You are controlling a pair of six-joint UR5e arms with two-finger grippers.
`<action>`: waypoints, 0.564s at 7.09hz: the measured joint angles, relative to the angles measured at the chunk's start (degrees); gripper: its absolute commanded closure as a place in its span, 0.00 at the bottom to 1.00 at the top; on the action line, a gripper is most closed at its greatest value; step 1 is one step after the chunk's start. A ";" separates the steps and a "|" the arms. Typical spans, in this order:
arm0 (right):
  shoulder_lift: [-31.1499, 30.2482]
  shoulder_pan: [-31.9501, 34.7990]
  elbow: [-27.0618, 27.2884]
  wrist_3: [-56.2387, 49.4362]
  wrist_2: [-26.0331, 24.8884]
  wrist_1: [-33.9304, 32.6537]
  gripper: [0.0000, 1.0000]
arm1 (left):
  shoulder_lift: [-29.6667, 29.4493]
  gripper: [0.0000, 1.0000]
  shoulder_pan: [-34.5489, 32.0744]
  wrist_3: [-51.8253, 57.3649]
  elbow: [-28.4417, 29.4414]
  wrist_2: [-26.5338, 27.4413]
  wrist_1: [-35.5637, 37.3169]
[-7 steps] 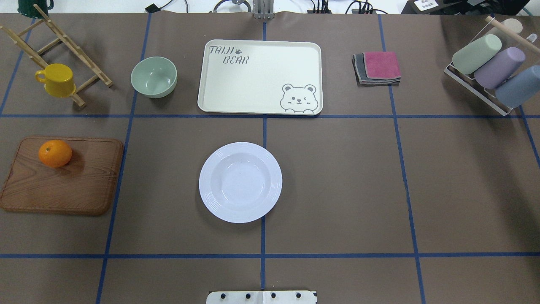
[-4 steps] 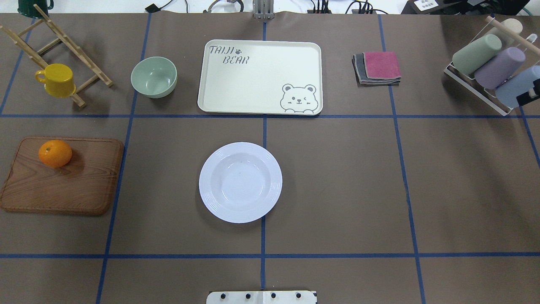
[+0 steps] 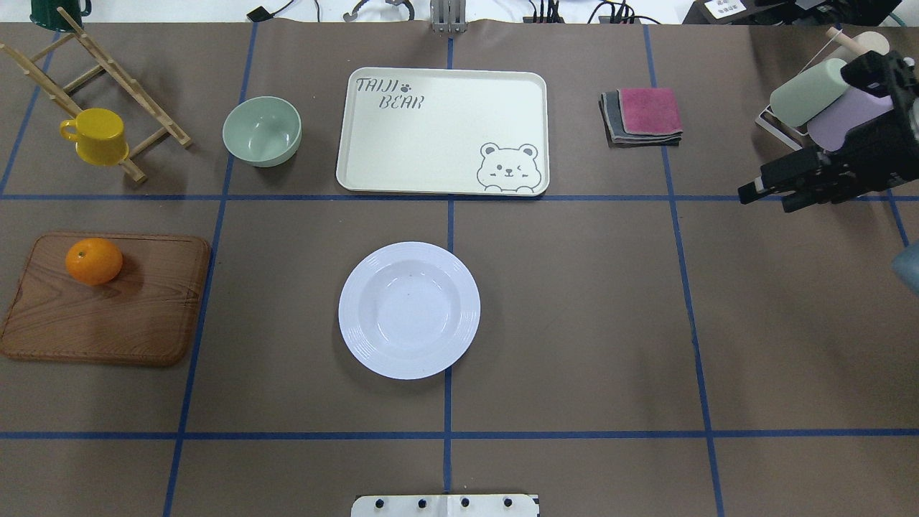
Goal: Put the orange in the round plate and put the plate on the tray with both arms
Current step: 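Lower the left gripper onto the orange while the right gripper nears the plate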
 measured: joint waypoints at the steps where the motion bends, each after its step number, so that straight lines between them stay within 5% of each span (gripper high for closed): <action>1: 0.62 -2.62 -0.41 6.87 -1.30 2.56 0.00 | -0.54 0.04 2.52 -4.28 0.18 0.25 -2.05; 3: 1.70 -7.71 -0.27 13.55 -4.51 6.28 0.00 | -2.17 0.07 6.76 -10.61 0.85 0.64 -3.86; 4: 1.82 -12.62 -0.35 17.78 -10.61 10.72 0.00 | -2.69 0.07 7.74 -12.18 1.54 0.91 -4.35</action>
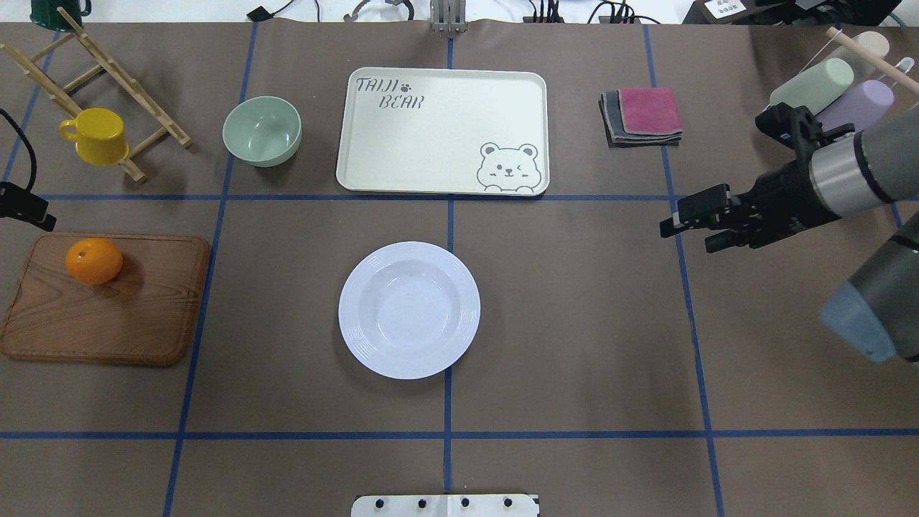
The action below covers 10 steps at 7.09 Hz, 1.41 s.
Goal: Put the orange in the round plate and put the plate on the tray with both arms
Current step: 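Lower the left gripper onto the orange while the right gripper nears the plate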
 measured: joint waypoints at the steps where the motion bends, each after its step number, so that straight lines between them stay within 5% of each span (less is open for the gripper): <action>1: 0.30 -5.40 -0.17 4.18 -6.85 4.00 0.00 | -0.54 0.08 0.83 -0.93 1.03 0.97 -0.52; 6: 1.61 -12.57 -0.29 7.86 -14.23 7.00 0.00 | -2.79 0.08 5.64 -10.37 9.46 3.30 -11.76; 10: 1.82 -15.06 -0.11 7.87 -17.82 7.01 0.00 | -2.67 0.08 8.18 -14.04 10.15 3.32 -12.88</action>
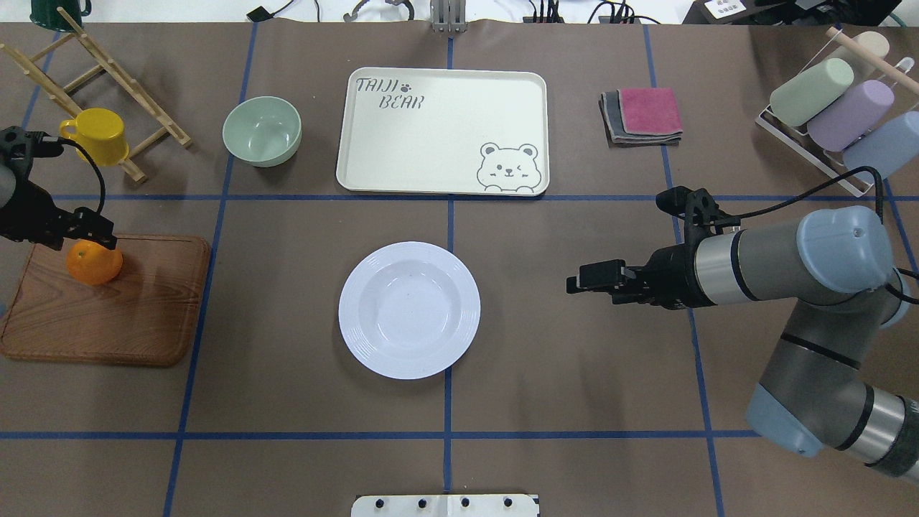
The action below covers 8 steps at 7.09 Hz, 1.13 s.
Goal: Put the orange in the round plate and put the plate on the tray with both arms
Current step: 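Lower the left gripper onto the orange while the right gripper nears the plate, then carry the orange onto the plate while the right gripper grasps the plate rim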
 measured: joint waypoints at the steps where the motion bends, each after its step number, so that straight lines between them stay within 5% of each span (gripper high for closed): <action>1: 0.00 -0.02 0.13 0.00 -0.04 0.02 0.00 | 0.22 0.08 0.58 -0.64 0.03 0.02 -0.22; 2: 0.00 -0.05 0.23 0.00 -0.08 0.06 0.00 | 0.43 0.08 1.07 -0.89 0.18 0.06 -0.34; 4: 0.14 -0.22 0.22 0.00 -0.05 0.10 0.01 | 0.78 0.29 2.04 -1.09 0.49 0.03 -0.43; 8: 8.14 -2.37 -5.53 2.42 -1.88 2.48 0.02 | -1.92 0.29 2.46 -4.09 -2.42 -0.77 2.25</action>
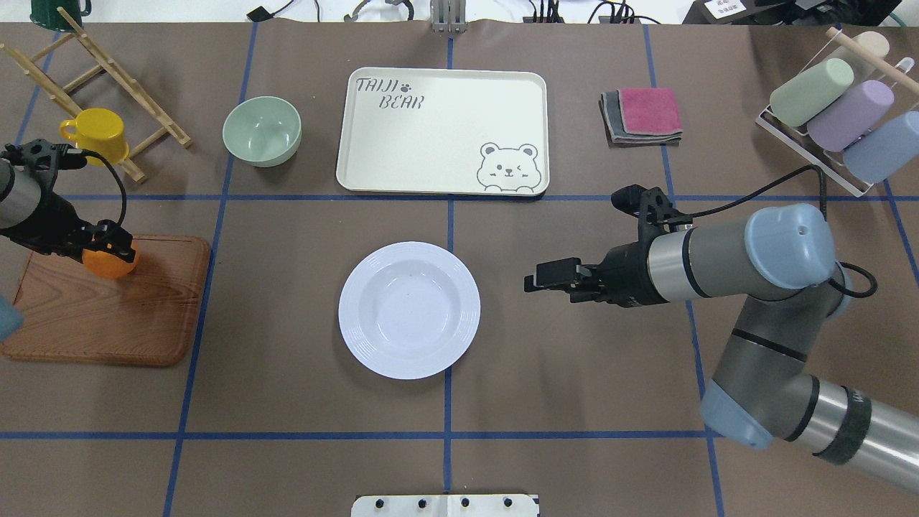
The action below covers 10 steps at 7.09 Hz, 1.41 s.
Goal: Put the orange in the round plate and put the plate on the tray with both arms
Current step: 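Carry the orange onto the plate while the right gripper grasps the plate rim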
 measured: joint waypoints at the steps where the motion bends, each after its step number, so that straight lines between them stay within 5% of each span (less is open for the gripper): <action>1: 3.37 -1.09 -4.00 2.27 -2.54 3.85 0.04 | -2.64 0.29 0.47 -4.63 -1.18 -0.02 1.21; 5: 8.98 -3.83 -15.49 5.33 -6.71 13.95 0.06 | -17.68 0.29 9.04 -25.92 -2.66 1.88 6.10; 10: 10.88 -6.32 -20.98 5.59 -9.26 19.07 0.10 | -27.45 0.24 23.39 -34.69 -3.50 14.56 13.15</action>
